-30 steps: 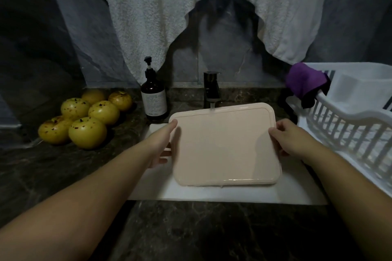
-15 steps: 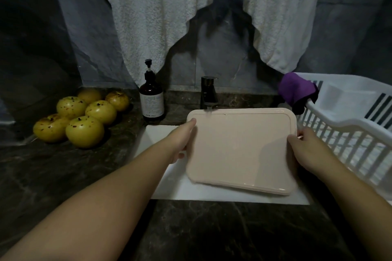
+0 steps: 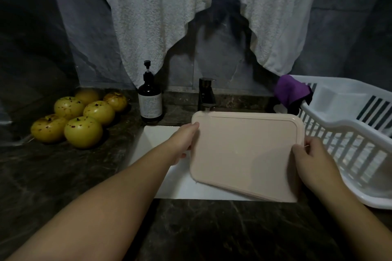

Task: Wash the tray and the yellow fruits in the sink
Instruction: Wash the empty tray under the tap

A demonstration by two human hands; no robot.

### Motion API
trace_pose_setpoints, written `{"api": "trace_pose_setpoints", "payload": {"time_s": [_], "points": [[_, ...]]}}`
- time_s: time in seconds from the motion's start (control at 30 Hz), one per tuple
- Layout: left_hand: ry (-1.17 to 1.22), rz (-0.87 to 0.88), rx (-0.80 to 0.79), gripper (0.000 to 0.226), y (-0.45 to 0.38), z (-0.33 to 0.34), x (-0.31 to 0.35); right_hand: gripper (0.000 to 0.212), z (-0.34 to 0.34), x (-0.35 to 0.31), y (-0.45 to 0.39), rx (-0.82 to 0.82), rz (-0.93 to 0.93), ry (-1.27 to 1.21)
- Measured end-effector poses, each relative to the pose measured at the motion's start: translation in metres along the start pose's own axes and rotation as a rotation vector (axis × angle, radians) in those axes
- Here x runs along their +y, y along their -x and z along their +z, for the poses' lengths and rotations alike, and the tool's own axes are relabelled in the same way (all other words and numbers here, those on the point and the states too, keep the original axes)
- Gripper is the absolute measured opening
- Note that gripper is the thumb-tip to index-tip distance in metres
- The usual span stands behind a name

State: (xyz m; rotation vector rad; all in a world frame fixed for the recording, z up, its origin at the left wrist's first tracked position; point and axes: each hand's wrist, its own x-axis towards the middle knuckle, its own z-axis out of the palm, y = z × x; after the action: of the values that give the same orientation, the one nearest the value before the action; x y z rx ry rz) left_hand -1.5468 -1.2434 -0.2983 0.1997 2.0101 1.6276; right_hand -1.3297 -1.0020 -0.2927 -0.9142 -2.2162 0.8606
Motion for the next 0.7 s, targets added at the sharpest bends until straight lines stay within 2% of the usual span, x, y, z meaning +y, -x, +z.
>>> {"api": "trace_pose_setpoints", "payload": {"time_s": [0.27,0.37,0.47,0.7], "points": [[-0.009,0.028,0.013,0.058,0.007,-0.009,0.005,0.034,-0.001,-0.005,-0.002,-0.041,0.030,0.015],[-0.015,0.012,0.033,0.064,0.010,-0.016,0.004,0.033,0.005,-0.007,-0.011,-0.103,0.026,0.031],[-0.011,-0.011,0.069,0.071,0.014,-0.027,0.000,0.023,0.016,-0.010,-0.019,-0.159,0.006,0.081],[0.038,-0.036,0.182,0.079,0.020,-0.056,-0.008,0.032,0.048,-0.021,-0.039,-0.294,0.015,0.125]]}}
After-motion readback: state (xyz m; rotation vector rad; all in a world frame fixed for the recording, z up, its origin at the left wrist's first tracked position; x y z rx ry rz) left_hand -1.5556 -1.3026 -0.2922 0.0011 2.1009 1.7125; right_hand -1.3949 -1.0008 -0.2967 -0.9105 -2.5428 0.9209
